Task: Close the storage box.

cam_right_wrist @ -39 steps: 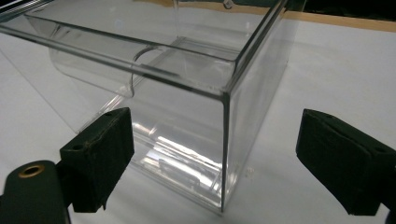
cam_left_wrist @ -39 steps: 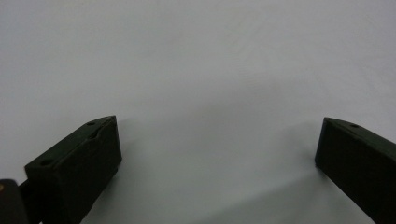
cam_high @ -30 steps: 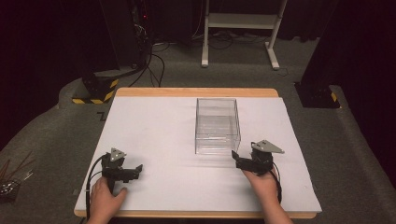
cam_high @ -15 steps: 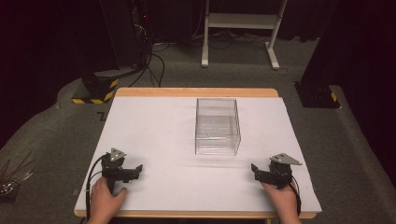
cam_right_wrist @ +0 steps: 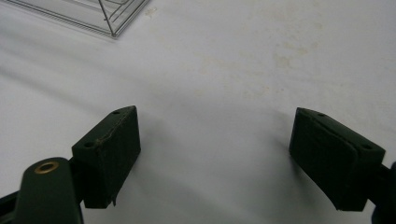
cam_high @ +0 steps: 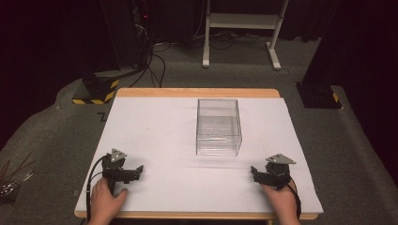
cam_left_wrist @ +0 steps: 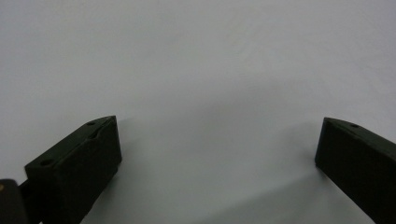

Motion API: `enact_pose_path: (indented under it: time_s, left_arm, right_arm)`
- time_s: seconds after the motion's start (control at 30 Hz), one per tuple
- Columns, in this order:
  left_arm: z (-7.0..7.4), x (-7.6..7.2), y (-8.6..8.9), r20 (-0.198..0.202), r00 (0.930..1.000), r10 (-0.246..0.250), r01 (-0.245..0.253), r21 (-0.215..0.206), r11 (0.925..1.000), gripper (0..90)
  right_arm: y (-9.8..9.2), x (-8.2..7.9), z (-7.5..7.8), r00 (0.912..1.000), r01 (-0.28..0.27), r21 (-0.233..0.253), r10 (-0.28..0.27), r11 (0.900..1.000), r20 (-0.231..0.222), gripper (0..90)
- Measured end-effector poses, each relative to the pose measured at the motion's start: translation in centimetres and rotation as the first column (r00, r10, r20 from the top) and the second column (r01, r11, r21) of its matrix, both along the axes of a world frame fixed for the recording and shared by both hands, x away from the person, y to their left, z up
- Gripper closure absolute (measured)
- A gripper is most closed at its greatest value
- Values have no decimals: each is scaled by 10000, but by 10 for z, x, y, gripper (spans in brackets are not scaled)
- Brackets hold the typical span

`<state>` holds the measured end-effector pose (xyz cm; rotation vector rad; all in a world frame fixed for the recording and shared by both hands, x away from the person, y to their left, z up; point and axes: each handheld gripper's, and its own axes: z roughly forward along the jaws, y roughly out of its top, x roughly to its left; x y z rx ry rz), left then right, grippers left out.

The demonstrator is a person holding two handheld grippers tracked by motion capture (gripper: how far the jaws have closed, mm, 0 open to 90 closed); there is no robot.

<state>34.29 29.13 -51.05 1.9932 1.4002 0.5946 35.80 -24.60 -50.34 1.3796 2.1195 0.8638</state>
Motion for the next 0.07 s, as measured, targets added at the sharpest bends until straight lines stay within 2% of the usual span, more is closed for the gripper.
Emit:
enact_pose_path:
  time_s: [0.07]
  left_arm:
    - [0,0,0,0,10000,-2,2,2,10000,5]
  right_arm:
    - [0,0,0,10000,25,51,-25,10000,-47,164]
